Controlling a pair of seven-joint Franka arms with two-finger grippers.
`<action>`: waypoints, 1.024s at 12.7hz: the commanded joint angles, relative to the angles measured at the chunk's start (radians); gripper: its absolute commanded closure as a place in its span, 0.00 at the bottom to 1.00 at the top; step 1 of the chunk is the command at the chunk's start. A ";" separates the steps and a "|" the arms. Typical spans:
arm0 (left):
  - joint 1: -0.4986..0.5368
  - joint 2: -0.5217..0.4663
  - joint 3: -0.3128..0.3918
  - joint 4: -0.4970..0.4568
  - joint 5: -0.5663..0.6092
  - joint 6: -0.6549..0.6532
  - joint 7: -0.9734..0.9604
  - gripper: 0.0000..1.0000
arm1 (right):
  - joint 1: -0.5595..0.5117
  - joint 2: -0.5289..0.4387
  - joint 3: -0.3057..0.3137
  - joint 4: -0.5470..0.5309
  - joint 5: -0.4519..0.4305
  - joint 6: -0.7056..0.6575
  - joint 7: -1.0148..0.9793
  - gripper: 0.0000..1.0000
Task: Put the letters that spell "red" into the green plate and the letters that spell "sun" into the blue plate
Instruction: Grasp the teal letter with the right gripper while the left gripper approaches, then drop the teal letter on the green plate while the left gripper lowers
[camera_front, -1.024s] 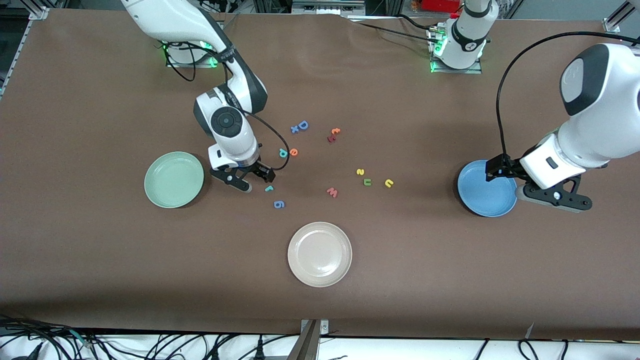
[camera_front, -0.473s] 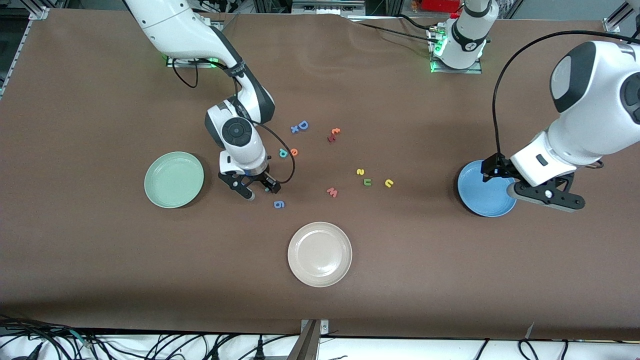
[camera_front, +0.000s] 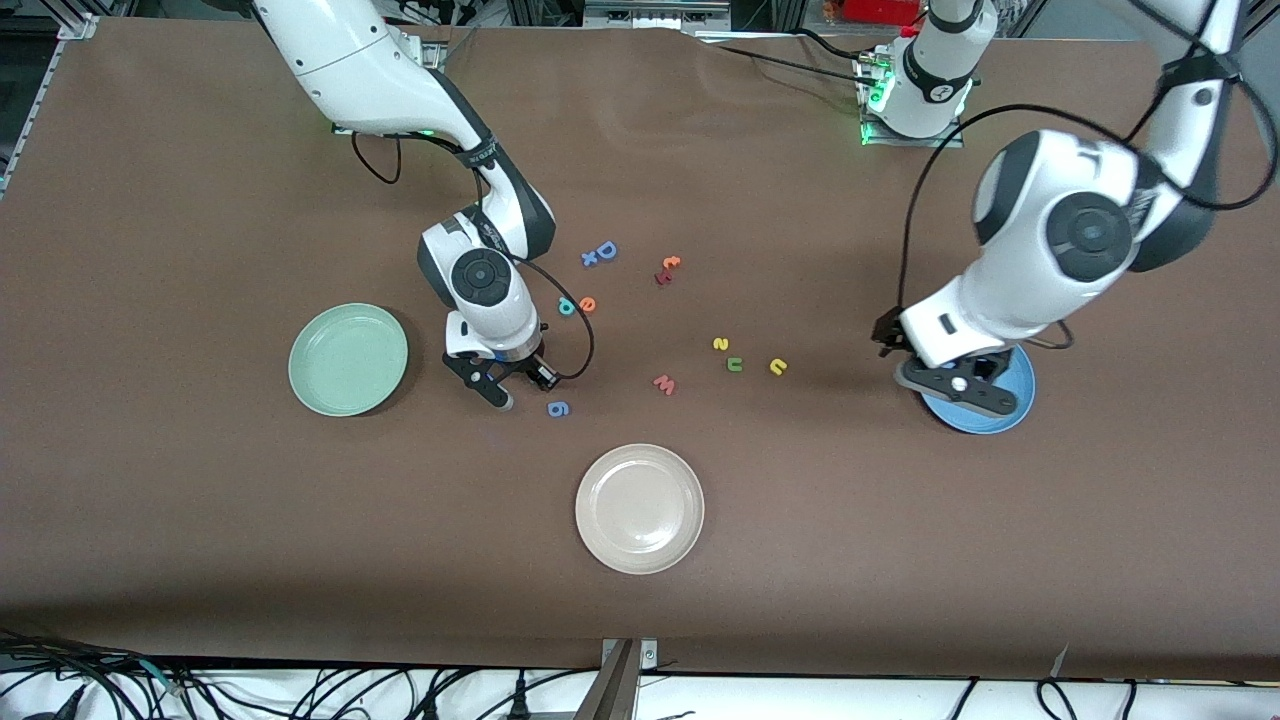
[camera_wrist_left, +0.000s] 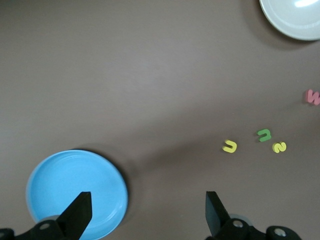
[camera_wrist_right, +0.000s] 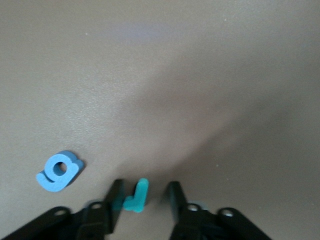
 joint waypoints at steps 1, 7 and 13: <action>-0.037 0.002 0.010 -0.086 0.022 0.082 -0.052 0.01 | 0.012 0.024 -0.009 0.017 -0.014 0.007 0.028 0.84; -0.153 0.132 0.010 -0.123 0.022 0.233 -0.180 0.09 | -0.008 -0.019 -0.035 0.031 -0.020 -0.069 -0.111 0.91; -0.183 0.184 0.010 -0.232 0.025 0.427 -0.166 0.18 | -0.014 -0.148 -0.180 0.006 -0.014 -0.367 -0.563 0.91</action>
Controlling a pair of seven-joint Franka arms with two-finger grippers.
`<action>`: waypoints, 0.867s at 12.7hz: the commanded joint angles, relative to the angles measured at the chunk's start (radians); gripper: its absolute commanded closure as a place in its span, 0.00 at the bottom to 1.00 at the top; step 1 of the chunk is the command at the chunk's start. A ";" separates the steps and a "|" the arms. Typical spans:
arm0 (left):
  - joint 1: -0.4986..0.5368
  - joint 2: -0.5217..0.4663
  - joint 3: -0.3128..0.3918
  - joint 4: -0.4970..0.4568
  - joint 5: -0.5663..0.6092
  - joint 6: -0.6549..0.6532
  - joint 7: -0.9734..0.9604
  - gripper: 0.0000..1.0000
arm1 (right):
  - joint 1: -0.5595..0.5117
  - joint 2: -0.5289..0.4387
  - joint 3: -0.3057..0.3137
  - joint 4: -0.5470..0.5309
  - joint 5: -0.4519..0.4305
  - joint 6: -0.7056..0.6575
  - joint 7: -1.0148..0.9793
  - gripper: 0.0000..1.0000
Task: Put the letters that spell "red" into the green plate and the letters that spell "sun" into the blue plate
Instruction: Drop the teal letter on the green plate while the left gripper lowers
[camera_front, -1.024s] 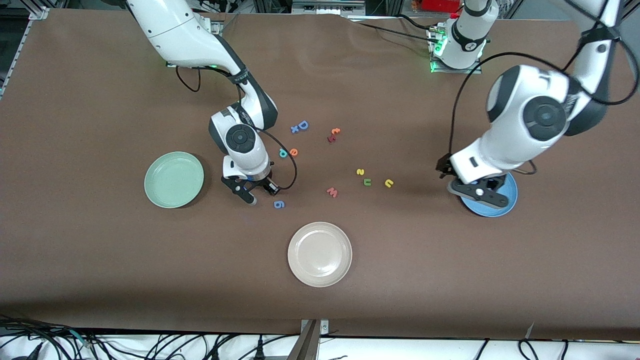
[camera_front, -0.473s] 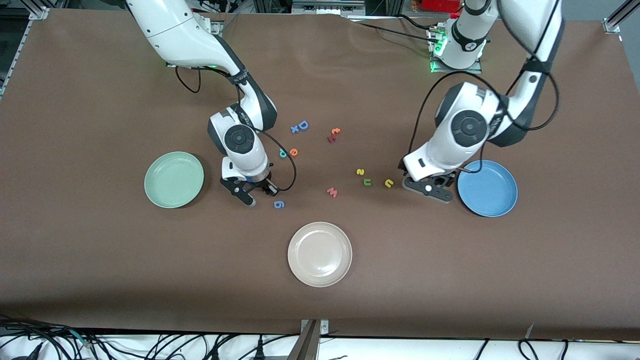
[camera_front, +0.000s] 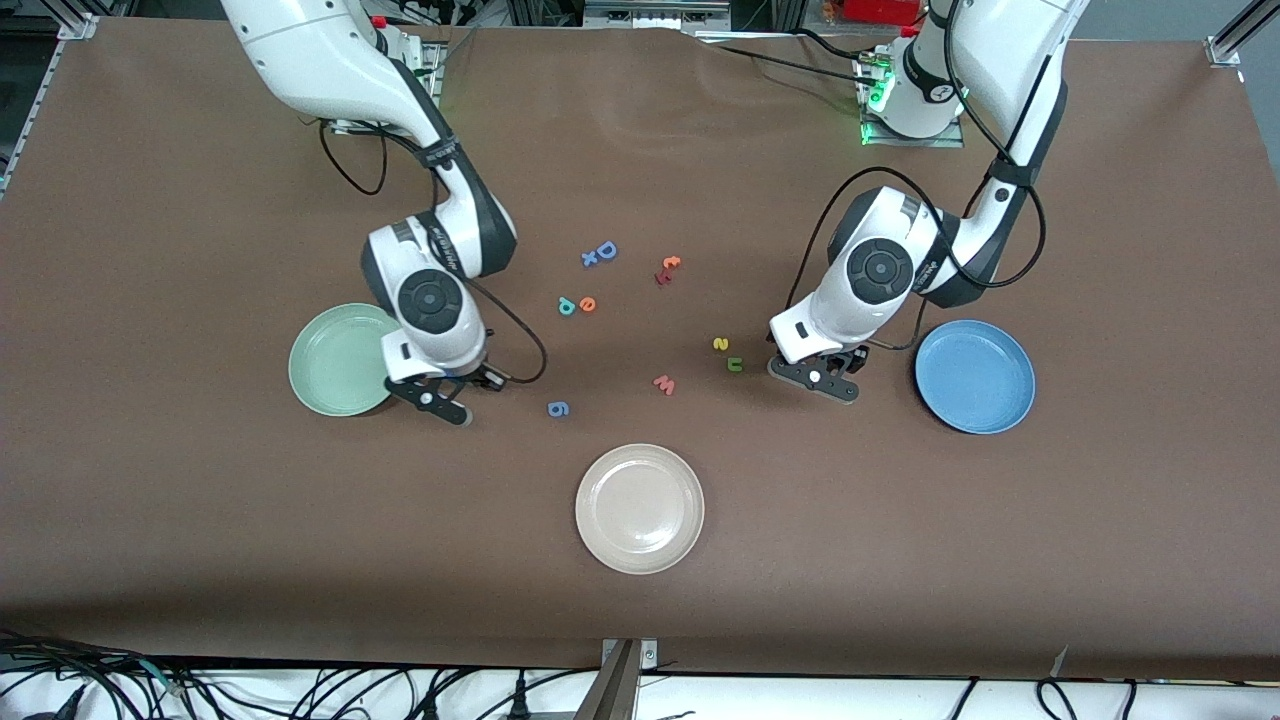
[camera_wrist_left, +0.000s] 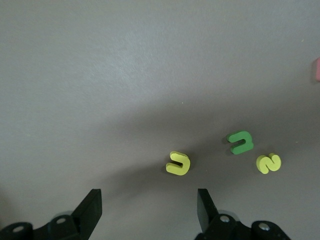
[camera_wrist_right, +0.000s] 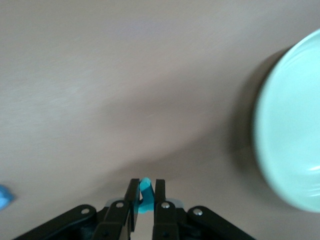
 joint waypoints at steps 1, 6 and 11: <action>-0.030 0.012 0.010 -0.041 0.023 0.086 -0.008 0.26 | -0.005 -0.071 -0.070 -0.040 -0.003 -0.092 -0.206 0.91; -0.051 0.054 0.010 -0.044 0.022 0.139 -0.021 0.29 | -0.042 -0.054 -0.178 -0.091 0.001 -0.131 -0.542 0.91; -0.071 0.084 0.012 -0.046 0.020 0.169 -0.023 0.32 | -0.080 0.006 -0.178 -0.088 0.002 -0.126 -0.581 0.21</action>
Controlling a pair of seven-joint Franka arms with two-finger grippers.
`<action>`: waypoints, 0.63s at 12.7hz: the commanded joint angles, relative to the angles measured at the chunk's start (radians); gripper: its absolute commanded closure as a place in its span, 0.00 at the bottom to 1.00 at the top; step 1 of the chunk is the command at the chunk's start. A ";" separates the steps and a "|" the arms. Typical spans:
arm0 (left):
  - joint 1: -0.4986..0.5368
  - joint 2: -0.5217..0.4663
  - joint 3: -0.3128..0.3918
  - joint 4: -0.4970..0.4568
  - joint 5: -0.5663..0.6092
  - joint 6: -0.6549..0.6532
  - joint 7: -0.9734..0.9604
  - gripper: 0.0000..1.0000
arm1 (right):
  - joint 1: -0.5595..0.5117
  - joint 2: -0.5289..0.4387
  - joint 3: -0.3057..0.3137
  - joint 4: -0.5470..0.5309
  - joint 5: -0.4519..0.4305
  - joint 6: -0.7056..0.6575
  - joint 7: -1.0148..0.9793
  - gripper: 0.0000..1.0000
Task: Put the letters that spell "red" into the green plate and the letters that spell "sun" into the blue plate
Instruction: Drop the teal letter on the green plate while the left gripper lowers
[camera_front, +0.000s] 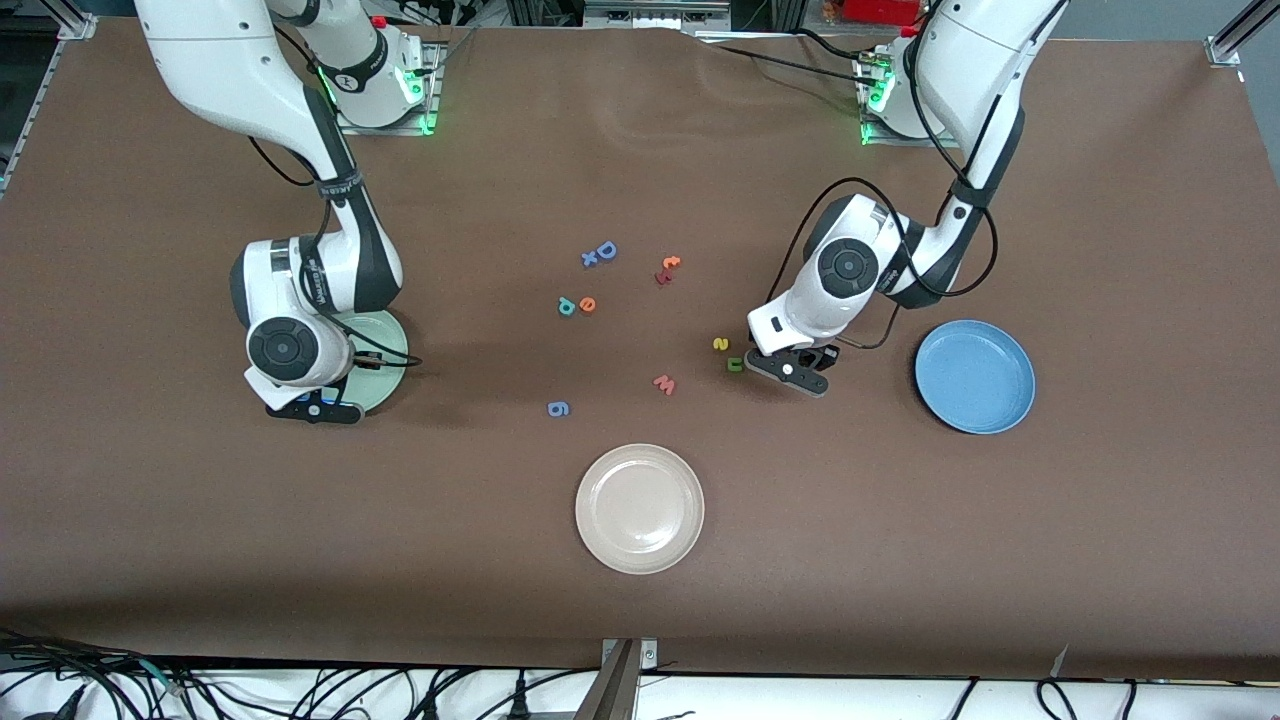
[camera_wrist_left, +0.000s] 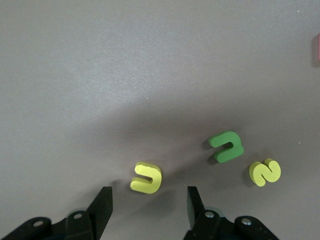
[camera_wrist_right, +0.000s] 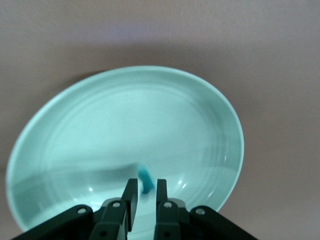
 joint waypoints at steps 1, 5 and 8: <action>-0.026 0.015 0.012 -0.005 0.019 0.027 -0.020 0.32 | 0.003 -0.005 0.003 0.009 0.002 -0.005 -0.015 0.16; -0.033 0.034 0.026 -0.005 0.020 0.061 -0.019 0.34 | 0.018 -0.084 0.058 0.014 0.038 -0.058 0.108 0.15; -0.047 0.044 0.041 -0.005 0.022 0.073 -0.017 0.41 | 0.020 -0.139 0.193 0.011 0.071 -0.111 0.413 0.16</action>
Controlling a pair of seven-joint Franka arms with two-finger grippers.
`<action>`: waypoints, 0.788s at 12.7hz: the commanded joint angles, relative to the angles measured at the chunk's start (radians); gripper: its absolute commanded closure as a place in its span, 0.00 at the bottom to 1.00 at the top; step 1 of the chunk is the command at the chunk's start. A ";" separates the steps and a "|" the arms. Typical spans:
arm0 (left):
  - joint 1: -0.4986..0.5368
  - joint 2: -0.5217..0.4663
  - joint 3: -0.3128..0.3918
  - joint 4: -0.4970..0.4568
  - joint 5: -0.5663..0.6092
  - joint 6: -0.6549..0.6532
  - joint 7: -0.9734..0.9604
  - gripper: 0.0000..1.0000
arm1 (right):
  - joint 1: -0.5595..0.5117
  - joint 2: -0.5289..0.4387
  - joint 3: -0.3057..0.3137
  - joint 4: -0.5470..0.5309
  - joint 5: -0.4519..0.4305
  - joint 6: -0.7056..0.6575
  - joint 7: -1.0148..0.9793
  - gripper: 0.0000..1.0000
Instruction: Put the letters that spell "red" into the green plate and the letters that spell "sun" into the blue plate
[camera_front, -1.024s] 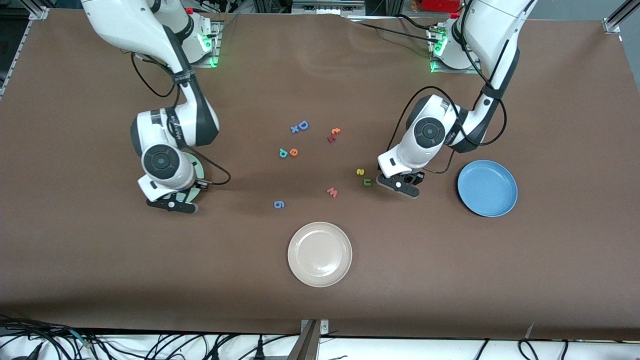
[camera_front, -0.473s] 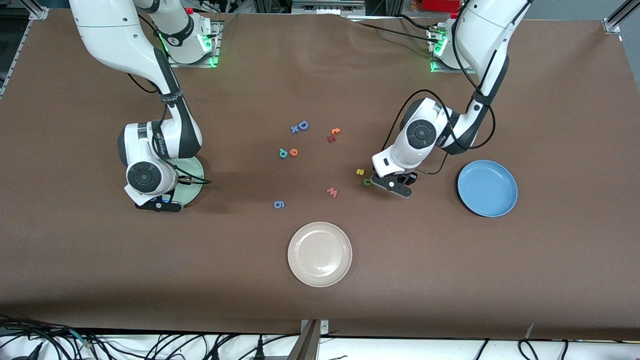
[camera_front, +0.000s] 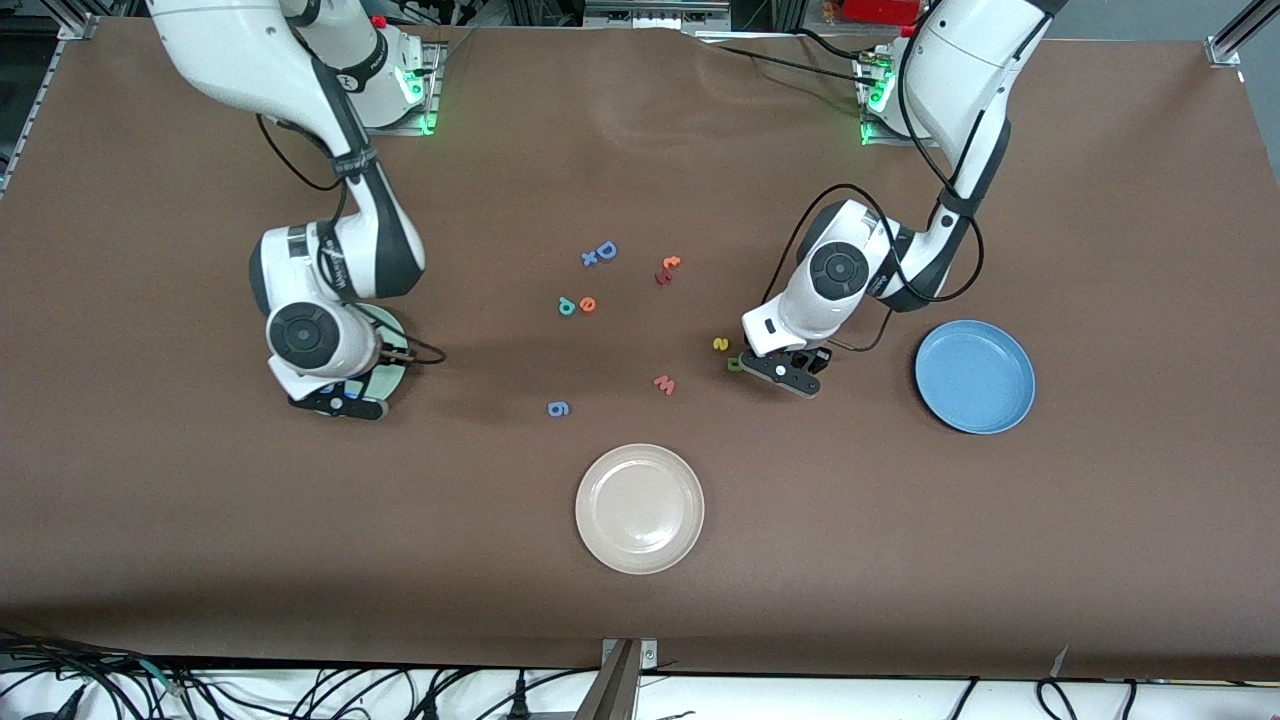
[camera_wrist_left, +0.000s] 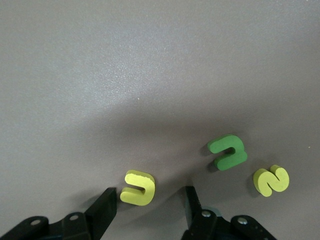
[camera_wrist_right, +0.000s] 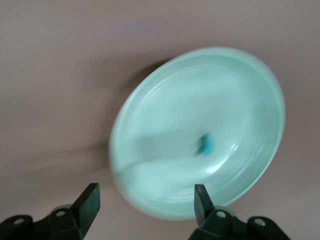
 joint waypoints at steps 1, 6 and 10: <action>-0.024 0.013 0.025 -0.005 0.022 0.029 -0.017 0.44 | 0.002 -0.050 0.128 -0.015 0.014 -0.025 0.298 0.16; -0.030 0.015 0.040 -0.001 0.068 0.029 -0.017 0.63 | 0.052 -0.015 0.270 -0.020 0.009 0.112 0.780 0.16; -0.030 0.013 0.045 0.005 0.066 0.029 -0.018 0.72 | 0.164 0.045 0.270 -0.026 -0.001 0.192 1.092 0.16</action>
